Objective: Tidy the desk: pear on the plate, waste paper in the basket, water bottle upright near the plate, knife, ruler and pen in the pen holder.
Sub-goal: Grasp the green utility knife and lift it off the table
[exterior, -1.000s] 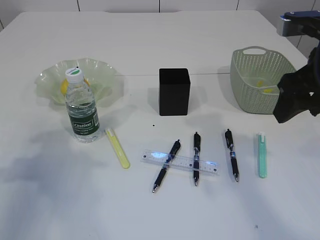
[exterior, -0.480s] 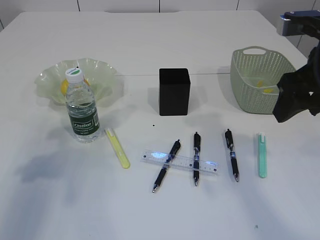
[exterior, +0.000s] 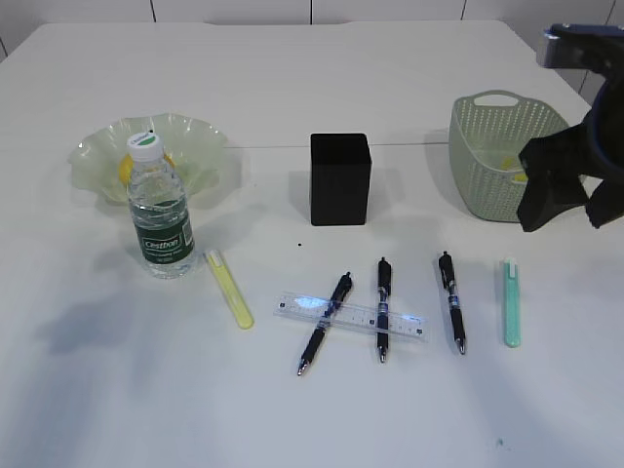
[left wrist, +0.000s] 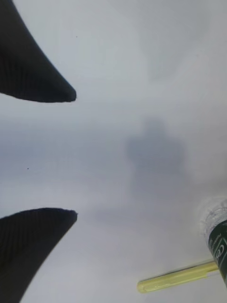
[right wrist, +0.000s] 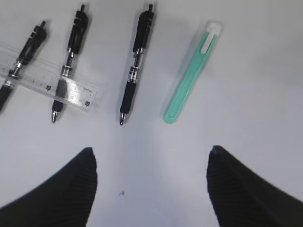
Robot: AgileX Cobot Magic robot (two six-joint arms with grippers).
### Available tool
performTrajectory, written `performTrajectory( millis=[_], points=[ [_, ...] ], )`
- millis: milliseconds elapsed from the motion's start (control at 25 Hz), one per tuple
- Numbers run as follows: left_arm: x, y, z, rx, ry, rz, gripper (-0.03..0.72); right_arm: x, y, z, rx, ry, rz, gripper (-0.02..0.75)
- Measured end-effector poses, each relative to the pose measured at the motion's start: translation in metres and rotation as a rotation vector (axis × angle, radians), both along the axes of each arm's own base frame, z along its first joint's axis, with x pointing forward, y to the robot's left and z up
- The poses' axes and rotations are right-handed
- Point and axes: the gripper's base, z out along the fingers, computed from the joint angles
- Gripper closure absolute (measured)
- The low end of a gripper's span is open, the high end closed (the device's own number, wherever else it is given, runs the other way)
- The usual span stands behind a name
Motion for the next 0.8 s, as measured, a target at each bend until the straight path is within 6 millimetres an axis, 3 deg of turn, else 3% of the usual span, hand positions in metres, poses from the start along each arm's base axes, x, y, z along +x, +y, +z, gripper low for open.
performTrajectory(
  millis=[280,440,800],
  points=[
    [0.0,0.0,0.0,-0.001,0.0,0.001,0.2,0.028,0.001,-0.055,-0.01,0.15,-0.074,0.202],
    [0.0,0.0,0.0,-0.001,-0.001,0.001,0.203,0.04,-0.011,-0.081,-0.008,0.201,-0.157,0.202],
    [0.0,0.0,0.0,-0.007,-0.003,0.003,0.207,0.066,-0.022,-0.097,-0.025,0.193,-0.274,0.209]
  ],
)
